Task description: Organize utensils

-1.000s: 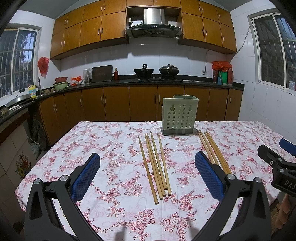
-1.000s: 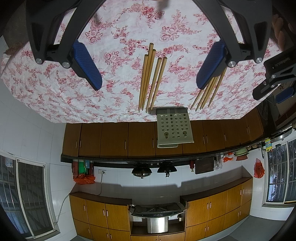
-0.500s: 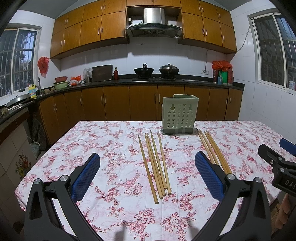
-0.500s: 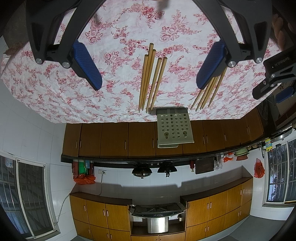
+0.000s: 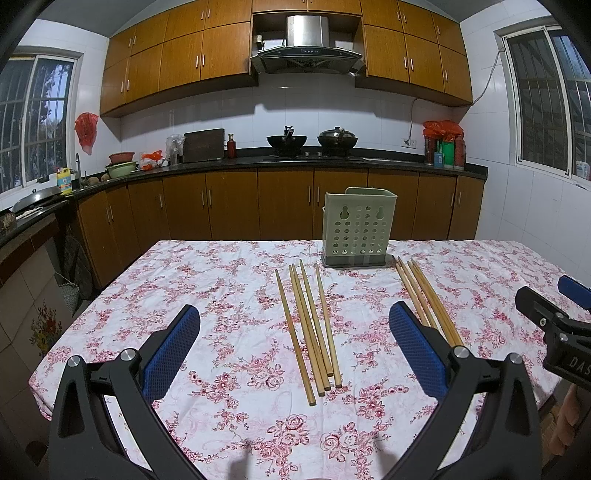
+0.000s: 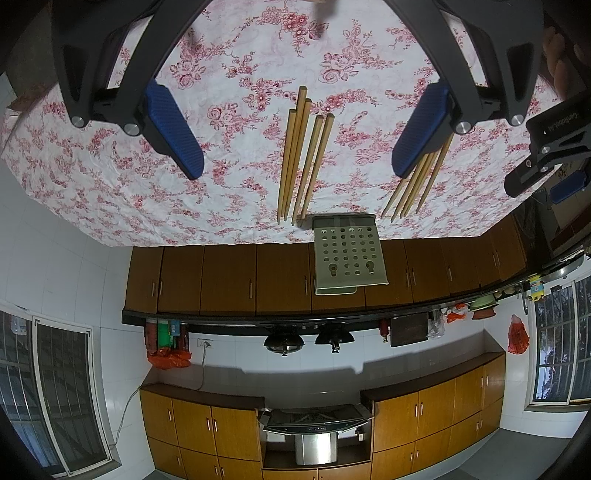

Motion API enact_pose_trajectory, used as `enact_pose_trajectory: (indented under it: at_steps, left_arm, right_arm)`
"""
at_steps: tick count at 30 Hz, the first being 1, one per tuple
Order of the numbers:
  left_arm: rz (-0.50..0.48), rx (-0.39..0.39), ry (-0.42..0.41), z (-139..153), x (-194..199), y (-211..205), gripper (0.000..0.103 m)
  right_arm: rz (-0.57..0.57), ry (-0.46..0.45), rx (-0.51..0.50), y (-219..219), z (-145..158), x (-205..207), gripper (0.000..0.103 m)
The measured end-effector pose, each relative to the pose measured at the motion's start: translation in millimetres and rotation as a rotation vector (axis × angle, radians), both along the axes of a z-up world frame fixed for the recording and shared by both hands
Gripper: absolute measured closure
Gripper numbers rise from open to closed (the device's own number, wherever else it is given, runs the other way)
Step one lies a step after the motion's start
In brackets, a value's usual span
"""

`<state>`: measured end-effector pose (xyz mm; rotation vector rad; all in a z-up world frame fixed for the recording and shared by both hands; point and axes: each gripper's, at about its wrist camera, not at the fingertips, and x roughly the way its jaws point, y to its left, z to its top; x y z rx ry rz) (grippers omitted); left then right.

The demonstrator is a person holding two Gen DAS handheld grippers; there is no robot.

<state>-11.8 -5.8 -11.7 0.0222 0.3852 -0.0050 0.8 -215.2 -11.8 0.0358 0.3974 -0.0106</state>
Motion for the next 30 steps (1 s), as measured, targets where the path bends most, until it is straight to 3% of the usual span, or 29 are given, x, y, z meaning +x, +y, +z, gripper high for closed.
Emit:
enact_pose_trajectory:
  at_steps: [14,18,24,26,27,29,30]
  left_arm:
    - [0.003,-0.007,0.016,-4.0,-0.8,0.1,0.002]
    - [0.026,-0.019,0.071,-10.7,11.4,6.8,0.002]
    - [0.113,-0.035,0.222,-31.3,46.5,27.6,0.002]
    - [0.134,-0.037,0.264,-37.0,57.5,33.3,0.004]
    - [0.139,-0.037,0.281,-39.5,62.6,36.3,0.011]
    - [0.142,-0.042,0.326,-45.0,73.6,39.3,0.020]
    - [0.138,-0.049,0.345,-48.1,78.2,40.6,0.027]
  right_arm:
    - [-0.001,0.016,0.005,-1.7,-2.0,1.5,0.004]
    - [-0.012,0.062,0.012,-6.7,-11.2,12.9,0.004]
    - [-0.071,0.198,0.031,-23.5,-31.7,45.7,0.004]
    - [-0.087,0.239,0.035,-29.1,-37.7,60.1,0.014]
    - [-0.088,0.258,0.040,-31.2,-39.6,66.5,0.018]
    - [-0.086,0.311,0.060,-36.4,-46.2,84.3,0.038]
    - [-0.078,0.343,0.075,-37.3,-50.3,94.4,0.043]
